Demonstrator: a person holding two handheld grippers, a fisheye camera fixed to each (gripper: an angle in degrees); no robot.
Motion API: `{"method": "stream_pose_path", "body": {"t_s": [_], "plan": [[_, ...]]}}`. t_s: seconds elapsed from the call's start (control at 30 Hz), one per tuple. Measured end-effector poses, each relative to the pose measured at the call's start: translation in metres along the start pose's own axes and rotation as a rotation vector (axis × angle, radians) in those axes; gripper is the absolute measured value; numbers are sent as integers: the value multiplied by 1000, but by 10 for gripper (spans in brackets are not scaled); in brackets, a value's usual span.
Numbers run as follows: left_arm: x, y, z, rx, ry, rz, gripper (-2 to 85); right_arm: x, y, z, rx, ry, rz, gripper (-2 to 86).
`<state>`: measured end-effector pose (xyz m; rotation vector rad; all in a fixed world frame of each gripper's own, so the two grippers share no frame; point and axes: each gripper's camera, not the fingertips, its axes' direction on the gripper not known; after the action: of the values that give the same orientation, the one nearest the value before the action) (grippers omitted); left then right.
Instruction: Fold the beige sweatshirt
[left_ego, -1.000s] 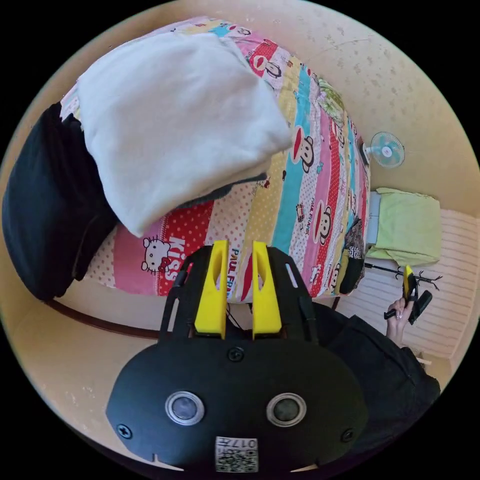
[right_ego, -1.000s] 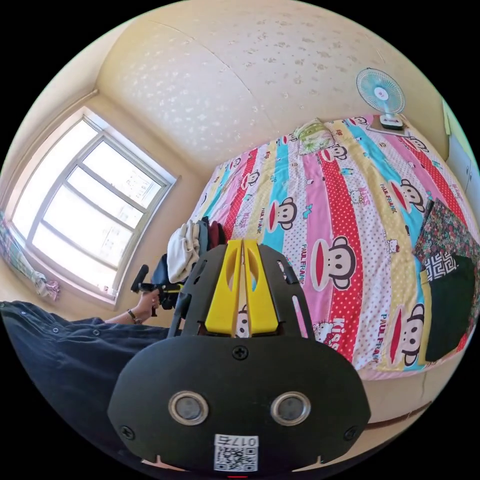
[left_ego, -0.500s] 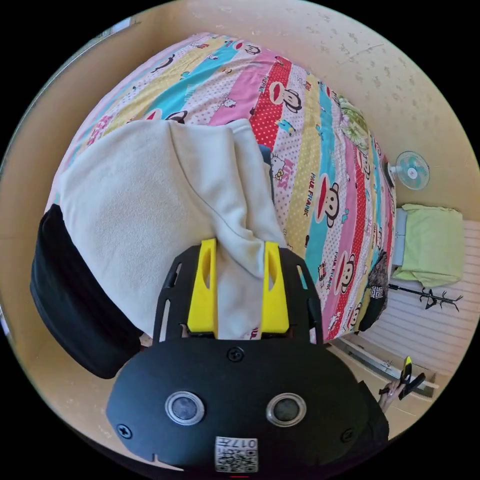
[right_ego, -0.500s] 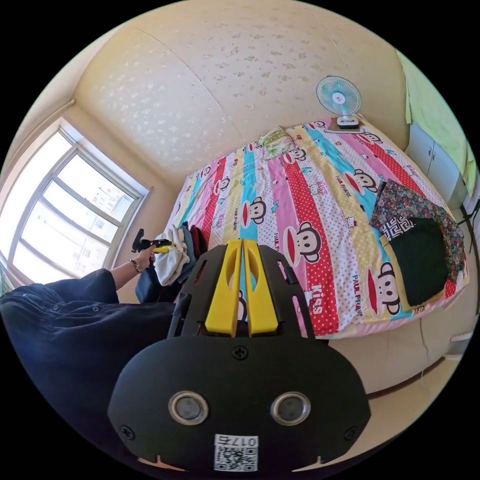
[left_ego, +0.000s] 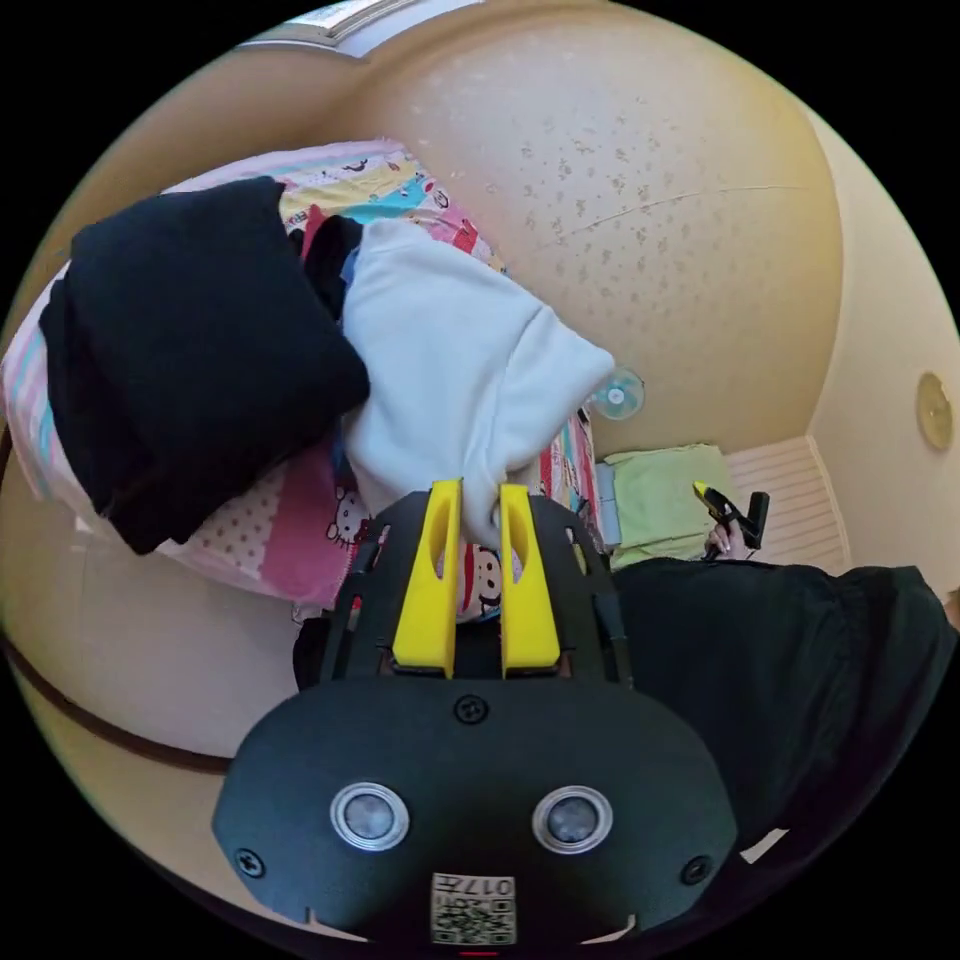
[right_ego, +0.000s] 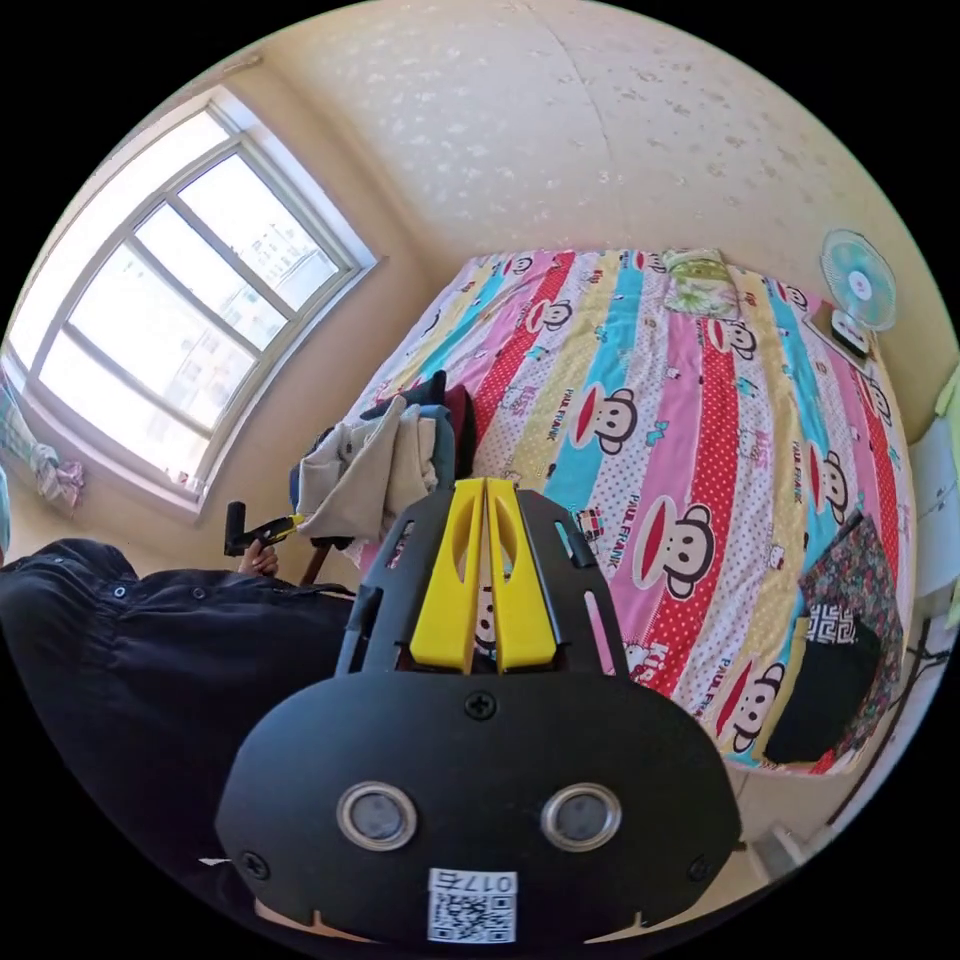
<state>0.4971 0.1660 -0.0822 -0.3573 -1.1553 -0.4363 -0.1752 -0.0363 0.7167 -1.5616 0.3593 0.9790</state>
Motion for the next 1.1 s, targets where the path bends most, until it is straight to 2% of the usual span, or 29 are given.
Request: {"method": "stream_pose_path", "body": {"t_s": [0.1,0.2,0.37,0.5,0.67,0.77,0.87,0.9,0.97,1.03,1.1], "plan": [[-39,30,-10,39,-24,-185,101,-22,-27,24,-48,-86,-60,4],[-41,36,-18,186,61,-204,141,-41,-40,44,-102,-151,-97,4],[-21,9,-41,359,-162,-248,173,-52,-38,58,-191,-170,-125,4],[-18,-23,-48,317,-231,-249,174,-43,-21,44,-191,-151,-101,4],[3,-22,-55,228,-263,-260,175,-10,9,16,-138,-126,7,4],[27,-10,-79,279,-334,-260,169,14,31,-1,-92,-120,81,4],[48,-18,-103,355,-421,-141,165,35,48,-10,-97,-104,122,5],[45,-29,-101,331,-473,-116,165,43,52,-12,-93,-101,140,5],[21,-54,-82,169,-484,-134,168,55,54,-15,-75,-124,168,5],[-27,-74,-31,-128,-342,-195,151,66,53,-16,-45,-175,187,5],[-58,-64,5,-265,-293,-326,118,79,48,-17,3,-255,194,4]]}}
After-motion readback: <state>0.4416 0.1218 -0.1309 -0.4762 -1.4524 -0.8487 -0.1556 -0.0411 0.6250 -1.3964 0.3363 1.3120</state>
